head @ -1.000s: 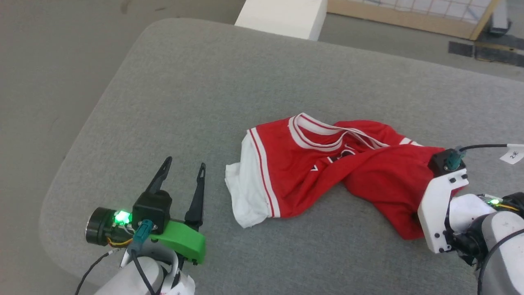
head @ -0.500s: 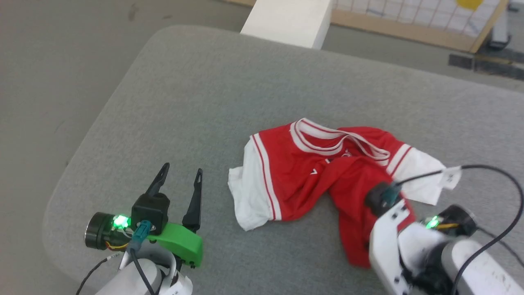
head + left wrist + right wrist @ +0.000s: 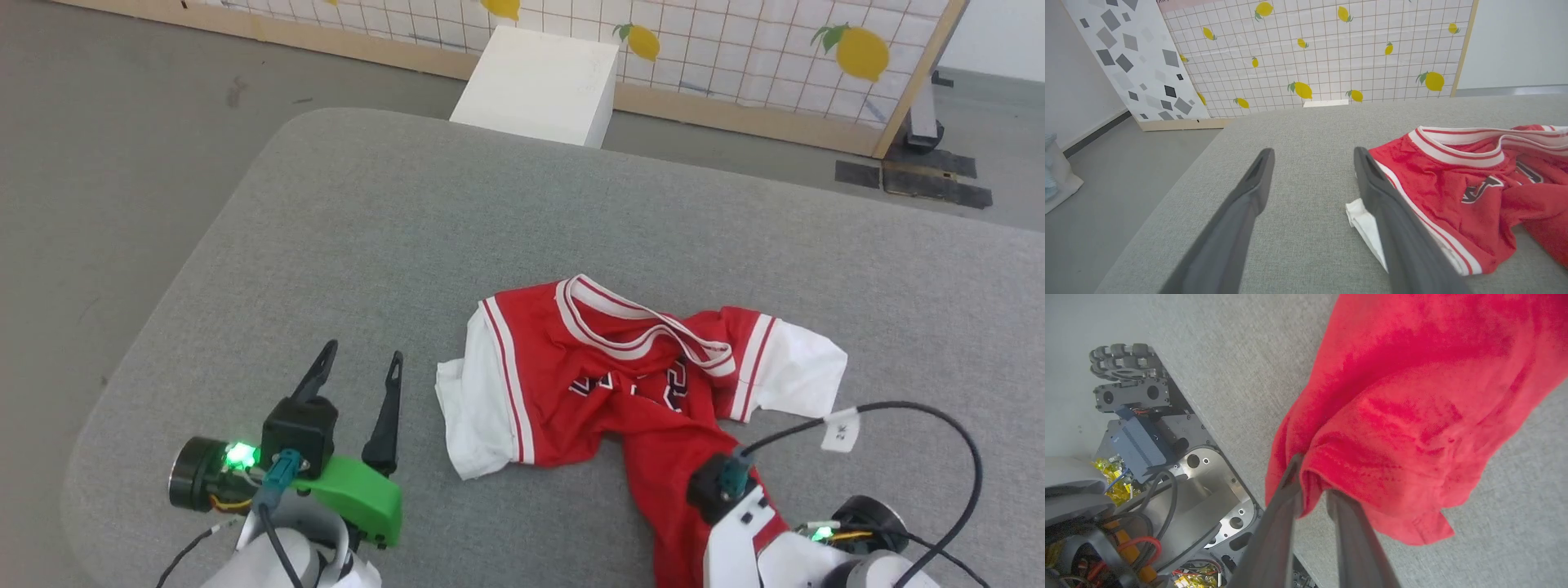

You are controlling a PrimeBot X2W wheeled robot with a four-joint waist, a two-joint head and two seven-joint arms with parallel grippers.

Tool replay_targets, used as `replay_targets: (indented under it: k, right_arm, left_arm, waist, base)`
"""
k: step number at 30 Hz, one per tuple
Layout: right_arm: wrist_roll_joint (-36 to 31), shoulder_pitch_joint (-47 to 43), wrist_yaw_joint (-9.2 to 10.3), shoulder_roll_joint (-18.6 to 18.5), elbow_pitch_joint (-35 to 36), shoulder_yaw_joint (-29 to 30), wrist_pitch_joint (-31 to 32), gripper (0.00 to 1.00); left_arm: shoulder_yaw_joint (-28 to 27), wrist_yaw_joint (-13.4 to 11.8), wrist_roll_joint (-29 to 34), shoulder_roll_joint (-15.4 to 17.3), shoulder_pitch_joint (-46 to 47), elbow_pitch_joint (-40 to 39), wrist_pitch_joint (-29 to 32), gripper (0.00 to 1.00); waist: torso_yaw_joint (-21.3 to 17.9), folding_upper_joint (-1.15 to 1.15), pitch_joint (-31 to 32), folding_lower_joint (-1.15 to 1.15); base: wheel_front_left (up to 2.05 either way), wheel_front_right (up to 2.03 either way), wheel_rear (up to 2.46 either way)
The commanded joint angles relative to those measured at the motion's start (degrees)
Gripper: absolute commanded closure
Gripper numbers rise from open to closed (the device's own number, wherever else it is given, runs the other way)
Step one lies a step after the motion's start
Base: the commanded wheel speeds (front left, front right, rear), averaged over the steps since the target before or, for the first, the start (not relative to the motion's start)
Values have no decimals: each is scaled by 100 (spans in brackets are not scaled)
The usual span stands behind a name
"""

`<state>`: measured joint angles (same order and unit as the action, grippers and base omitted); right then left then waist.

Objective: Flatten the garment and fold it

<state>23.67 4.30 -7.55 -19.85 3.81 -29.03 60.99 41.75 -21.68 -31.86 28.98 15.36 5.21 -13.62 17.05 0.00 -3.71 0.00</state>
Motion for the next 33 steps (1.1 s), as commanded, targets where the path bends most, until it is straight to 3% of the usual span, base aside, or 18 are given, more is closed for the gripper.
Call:
replay_targets:
  k: [1, 10, 14, 23, 33]
  right_arm:
    - [-12, -34, 6, 40, 31, 78, -24, 0]
    - [306, 303, 6, -318, 657, 1021, 266, 0]
    - [139, 549, 6, -487, 642, 1578, 187, 0]
    - [-602, 1471, 6, -340, -631, 2101, -77, 0]
    - [-1302, 2152, 6, -154, -2000, 2207, -183, 0]
  left_arm:
    - [-1, 0, -62, 41, -92, 17, 29, 0]
    - [-12, -46, -138, 98, -166, -29, 103, 0]
    - [8, -40, -135, 68, -114, -66, 111, 0]
    - [23, -24, -49, -30, 107, -160, 57, 0]
    - [-1, -8, 66, -188, 256, -126, -53, 0]
  waist:
    - [-26, 0, 48, 0]
    - [-157, 0, 241, 0]
    - [-132, 0, 203, 0]
    - [157, 0, -470, 0]
    - [519, 0, -1165, 0]
  base:
    - [0, 0, 0]
    - [0, 0, 0]
    - [0, 0, 0]
    - [0, 0, 0]
    - [0, 0, 0]
